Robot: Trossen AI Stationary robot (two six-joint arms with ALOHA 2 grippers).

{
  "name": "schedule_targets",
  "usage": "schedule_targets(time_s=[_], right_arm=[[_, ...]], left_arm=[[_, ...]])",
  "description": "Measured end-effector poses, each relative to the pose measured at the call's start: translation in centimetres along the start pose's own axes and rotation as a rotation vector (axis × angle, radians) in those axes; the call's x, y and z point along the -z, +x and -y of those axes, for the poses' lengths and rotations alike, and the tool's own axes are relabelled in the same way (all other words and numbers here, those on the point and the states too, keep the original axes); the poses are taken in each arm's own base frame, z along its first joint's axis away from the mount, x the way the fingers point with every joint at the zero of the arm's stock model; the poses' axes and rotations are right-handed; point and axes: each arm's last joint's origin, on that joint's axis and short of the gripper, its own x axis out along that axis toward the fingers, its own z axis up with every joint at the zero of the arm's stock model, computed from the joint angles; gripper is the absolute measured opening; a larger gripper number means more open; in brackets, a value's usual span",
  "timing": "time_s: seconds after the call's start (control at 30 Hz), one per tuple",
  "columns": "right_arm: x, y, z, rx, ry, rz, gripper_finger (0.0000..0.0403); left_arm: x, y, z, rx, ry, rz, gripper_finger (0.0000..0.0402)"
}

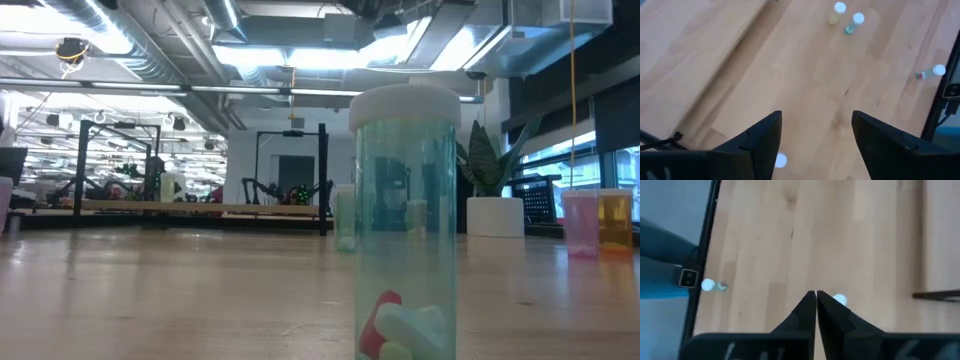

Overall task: Pick and place medicine bottles onto shelf by color
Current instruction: Put the top green pill bottle on the shelf

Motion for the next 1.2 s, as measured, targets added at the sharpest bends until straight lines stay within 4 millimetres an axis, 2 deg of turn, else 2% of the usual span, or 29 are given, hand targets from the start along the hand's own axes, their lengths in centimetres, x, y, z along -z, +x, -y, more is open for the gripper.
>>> schedule_targets(time_s=[0.17, 0.27, 0.43, 0.57, 0.67, 0.83, 1.03, 1.2], right_arm=[[0.5, 0.3, -2.8, -0.024, 0.130, -0.046, 0.0005], [0.8, 0.5, -4.1, -0.036, 0.206, -0.073, 0.0013], [1.0, 0.6, -5.3, -0.077, 0.320, -0.094, 0.0019], [1.3, 0.7, -6.6, -0.151, 0.323, -0.138, 0.0006], [1.8, 0.9, -7.9, -0.093, 0.320, -0.151, 0.0005], [2.6, 1.0, -9.6, -0.024, 0.444, -0.181, 0.0008], [2.6, 1.1, -10.0, -0.011, 0.520, -0.169, 0.0010], [2.5, 1.1, -9.7, -0.011, 0.541, -0.170, 0.0047]], left_arm=[[0.3, 0.0, 0.5, 0.002, 0.025, 0.012, 0.0234], [0.5, 0.0, 0.9, 0.005, 0.018, 0.015, 0.0234], [0.9, 0.1, 1.6, 0.024, 0.045, 0.002, 0.0234], [1.0, 0.1, 2.0, 0.042, 0.051, 0.007, 0.0234], [1.2, 0.0, 2.1, 0.037, 0.063, 0.025, 0.0234], [1.3, -0.1, 2.2, 0.020, 0.088, 0.061, 0.0234], [1.4, -0.2, 2.3, 0.018, 0.174, 0.070, 0.0234], [1.6, -0.3, 2.3, 0.022, 0.193, 0.065, 0.0234]])
